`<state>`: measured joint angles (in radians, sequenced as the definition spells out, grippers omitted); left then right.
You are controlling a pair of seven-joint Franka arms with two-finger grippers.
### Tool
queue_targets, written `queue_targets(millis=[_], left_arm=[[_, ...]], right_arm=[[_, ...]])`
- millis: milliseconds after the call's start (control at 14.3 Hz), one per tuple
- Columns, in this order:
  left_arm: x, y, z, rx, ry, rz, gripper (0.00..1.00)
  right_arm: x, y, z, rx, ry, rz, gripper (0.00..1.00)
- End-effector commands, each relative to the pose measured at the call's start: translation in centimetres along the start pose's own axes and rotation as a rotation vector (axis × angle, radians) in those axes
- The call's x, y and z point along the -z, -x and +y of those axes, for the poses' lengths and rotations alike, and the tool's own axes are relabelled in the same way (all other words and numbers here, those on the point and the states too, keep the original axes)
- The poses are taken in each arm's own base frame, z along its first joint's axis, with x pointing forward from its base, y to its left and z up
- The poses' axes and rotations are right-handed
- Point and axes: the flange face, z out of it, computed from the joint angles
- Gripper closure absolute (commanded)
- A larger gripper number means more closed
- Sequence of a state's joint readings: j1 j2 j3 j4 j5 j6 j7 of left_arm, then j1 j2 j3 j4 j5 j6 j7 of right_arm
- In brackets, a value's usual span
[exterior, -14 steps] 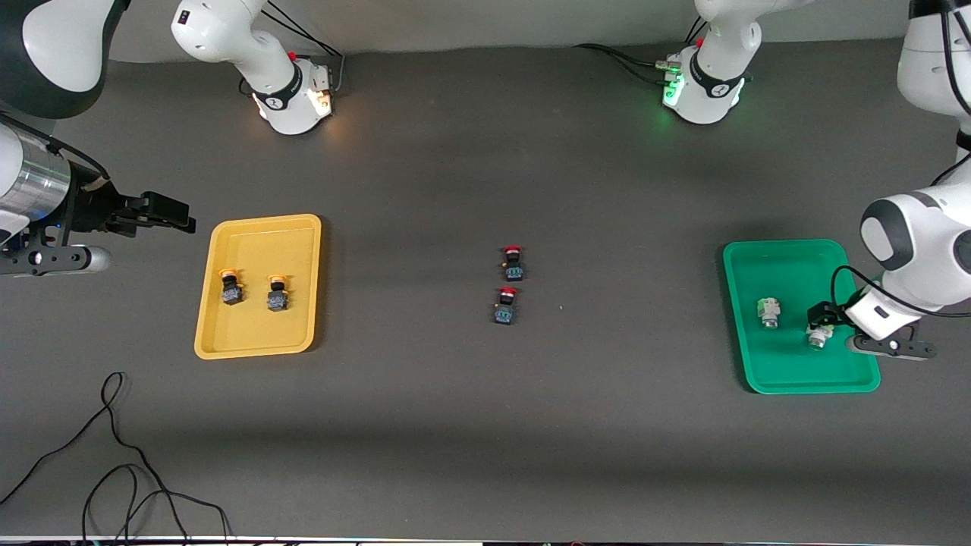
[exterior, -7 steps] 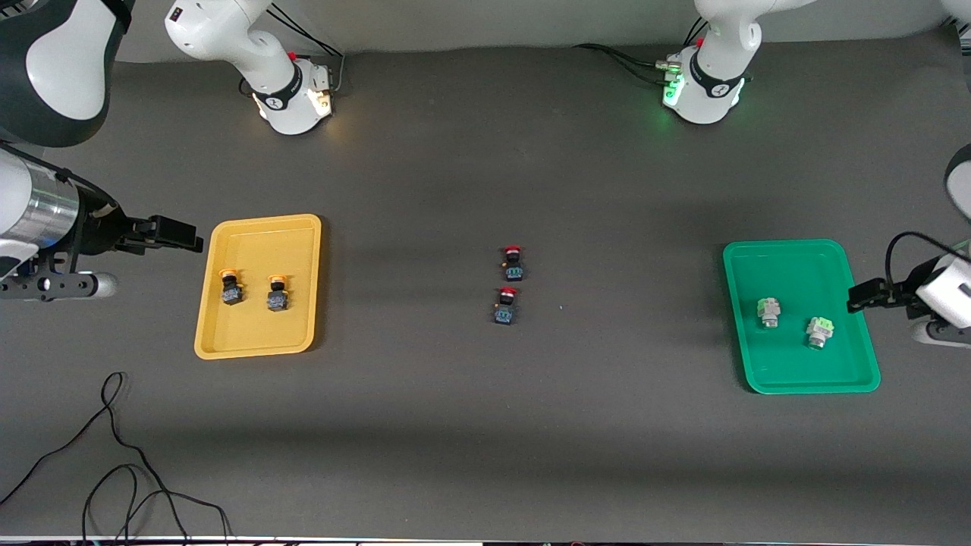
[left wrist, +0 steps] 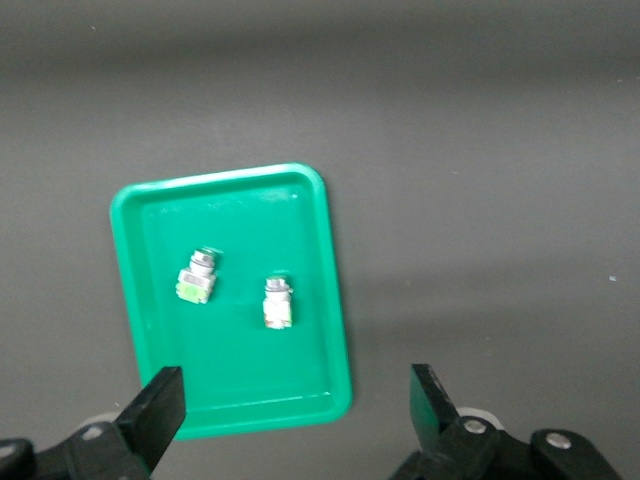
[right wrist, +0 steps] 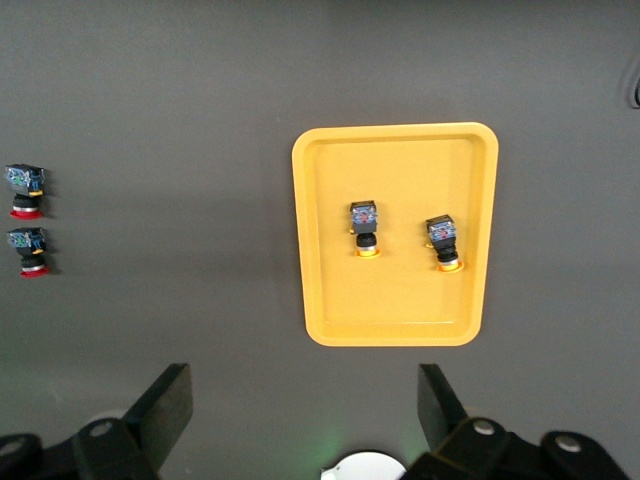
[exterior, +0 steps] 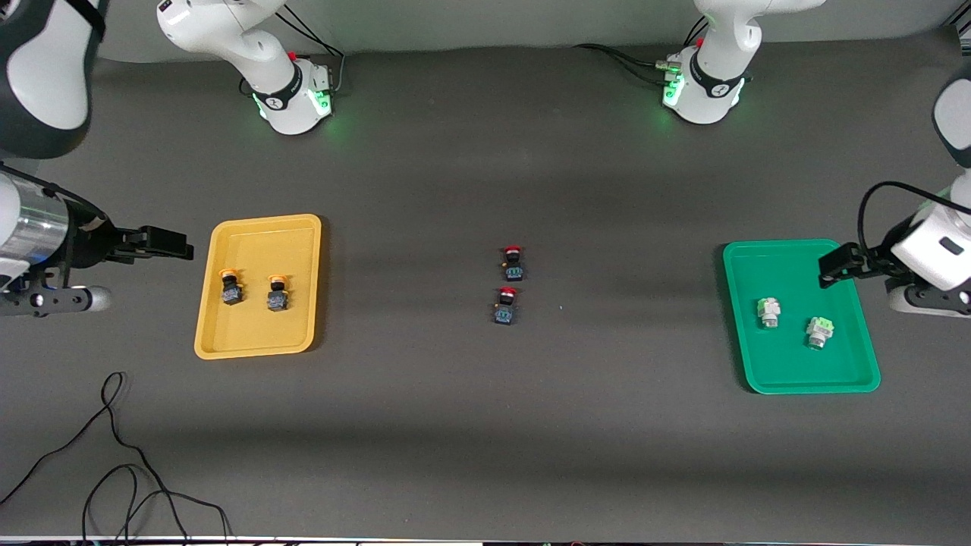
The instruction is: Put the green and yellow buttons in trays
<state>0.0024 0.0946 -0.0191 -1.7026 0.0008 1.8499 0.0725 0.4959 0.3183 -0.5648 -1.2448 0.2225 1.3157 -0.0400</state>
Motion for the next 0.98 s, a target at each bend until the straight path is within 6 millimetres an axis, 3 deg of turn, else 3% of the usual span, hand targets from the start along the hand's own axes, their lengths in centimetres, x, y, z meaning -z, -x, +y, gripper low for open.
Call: queue_targets(millis=[0, 490, 770, 911], left_arm=[[2.1, 1.3, 2.3, 0.03, -0.004, -0.011, 0.0], [5.7, 3.6, 2.0, 0.019, -0.005, -0.004, 0.0], [5.8, 4.1, -0.2, -0.033, -0.008, -0.018, 0.0], [5.3, 4.5, -0.3, -0.029, -0.005, -0.055, 0.0]], right_arm=[[1.3, 1.4, -0.8, -0.012, 0.003, 0.007, 0.0], [1.3, 3.3, -1.8, -0.021, 0.035, -0.002, 0.0], [-0.4, 5.8, -3.9, -0.009, 0.079, 0.035, 0.0], [-1.5, 7.2, -4.3, 0.005, 0.086, 0.073, 0.0]])
